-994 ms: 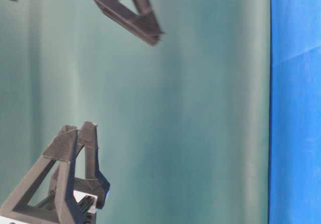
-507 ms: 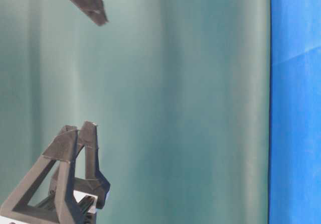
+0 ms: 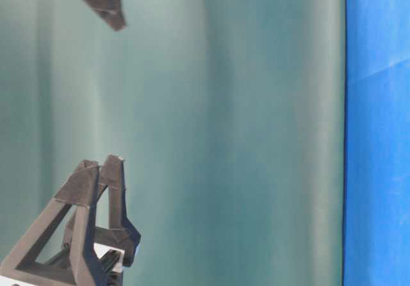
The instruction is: Handover the blue block to the right arm after grasping it with the left arm, then place it in the designated position.
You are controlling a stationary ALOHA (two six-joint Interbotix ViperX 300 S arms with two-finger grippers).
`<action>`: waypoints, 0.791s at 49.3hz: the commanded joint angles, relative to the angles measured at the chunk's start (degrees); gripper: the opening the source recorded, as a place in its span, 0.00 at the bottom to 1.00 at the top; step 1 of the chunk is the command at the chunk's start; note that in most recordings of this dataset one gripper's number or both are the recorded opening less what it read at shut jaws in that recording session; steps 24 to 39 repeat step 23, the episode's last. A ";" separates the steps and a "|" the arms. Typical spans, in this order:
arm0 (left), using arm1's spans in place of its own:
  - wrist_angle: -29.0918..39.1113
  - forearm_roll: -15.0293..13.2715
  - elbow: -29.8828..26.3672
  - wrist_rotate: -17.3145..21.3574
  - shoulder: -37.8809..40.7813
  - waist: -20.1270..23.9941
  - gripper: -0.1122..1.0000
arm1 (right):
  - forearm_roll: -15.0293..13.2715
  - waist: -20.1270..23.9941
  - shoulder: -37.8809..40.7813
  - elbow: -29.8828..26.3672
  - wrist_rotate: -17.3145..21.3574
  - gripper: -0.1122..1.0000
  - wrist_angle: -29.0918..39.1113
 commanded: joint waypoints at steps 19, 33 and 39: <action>-0.44 0.00 -0.97 -0.09 -0.53 -0.18 0.93 | -1.85 -0.97 -1.85 5.80 0.00 0.88 -14.33; -0.53 0.00 -0.97 -0.09 -0.53 -0.18 0.93 | -1.76 -1.58 -1.67 6.94 0.00 0.88 -16.79; -0.53 0.00 -0.97 -0.09 -0.53 -0.18 0.93 | -1.76 -1.58 -1.67 6.94 0.00 0.88 -16.79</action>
